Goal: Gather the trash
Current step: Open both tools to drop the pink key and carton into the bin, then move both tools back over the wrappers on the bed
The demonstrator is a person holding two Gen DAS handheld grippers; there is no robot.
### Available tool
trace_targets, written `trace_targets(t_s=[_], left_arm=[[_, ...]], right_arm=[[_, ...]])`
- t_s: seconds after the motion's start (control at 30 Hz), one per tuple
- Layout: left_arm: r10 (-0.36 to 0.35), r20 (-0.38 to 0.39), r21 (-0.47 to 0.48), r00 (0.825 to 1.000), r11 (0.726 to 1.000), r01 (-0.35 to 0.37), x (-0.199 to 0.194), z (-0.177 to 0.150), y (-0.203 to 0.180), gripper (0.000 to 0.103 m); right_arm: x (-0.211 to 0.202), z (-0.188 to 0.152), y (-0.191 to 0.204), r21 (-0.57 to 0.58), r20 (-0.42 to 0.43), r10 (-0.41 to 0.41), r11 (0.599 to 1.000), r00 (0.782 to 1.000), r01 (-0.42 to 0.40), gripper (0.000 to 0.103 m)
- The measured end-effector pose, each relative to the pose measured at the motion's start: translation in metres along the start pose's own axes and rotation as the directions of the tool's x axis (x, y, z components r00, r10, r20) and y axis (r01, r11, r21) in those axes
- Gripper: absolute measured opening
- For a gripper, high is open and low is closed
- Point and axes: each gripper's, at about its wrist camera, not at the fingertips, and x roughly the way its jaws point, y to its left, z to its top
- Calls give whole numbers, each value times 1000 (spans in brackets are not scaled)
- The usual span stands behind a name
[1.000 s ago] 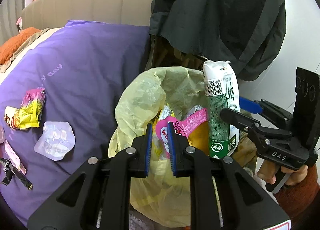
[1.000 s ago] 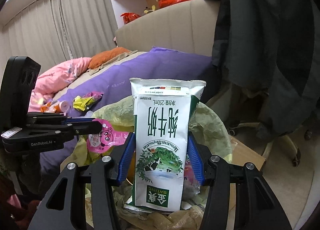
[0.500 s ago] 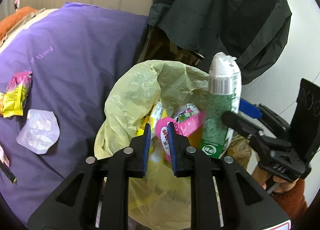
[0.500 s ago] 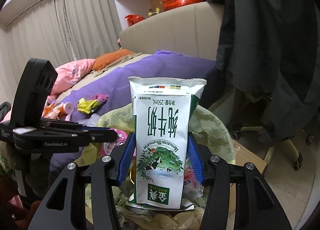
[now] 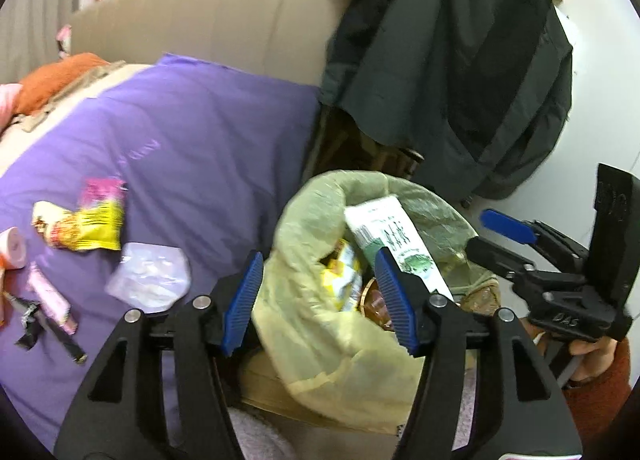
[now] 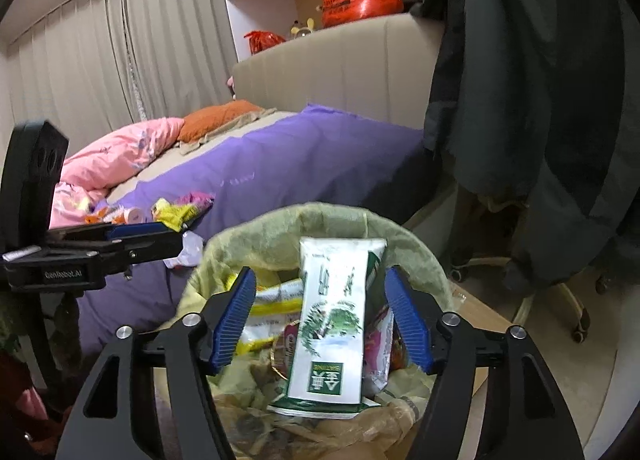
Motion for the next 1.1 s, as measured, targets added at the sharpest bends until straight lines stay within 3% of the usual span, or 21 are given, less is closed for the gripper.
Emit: trace_targets(t_s=[0.17,0.33,0.53,0.67,0.87,1.1], left_arm=[[34,35,-44,999,999,-32,-27,-5,23,55],[97,63,-74,993,993,-93,-61,-14,59,56],[202,102,-131,974,973,-188,-110,-30,116,56],[278,117,-204,953,946,-251,-145,-45,171,56],[382,114,-368,917,873,-318,-182,-70,263,56],[405,104,-465,909,827,-315,-197,-92,323,56]], right_arm=[[-10,10,27,-52,-28,13,999,1000,-14,65],[-21,17,61,-105,-5,8,994,1000,-8,65],[-20,29,101,-101,5,36,994,999,-35,65],[-9,33,139,-124,-3,56,991,998,-56,65],[19,37,196,-194,-35,69,978,997,-75,65],[45,31,236,-245,-83,61,966,995,-79,65]])
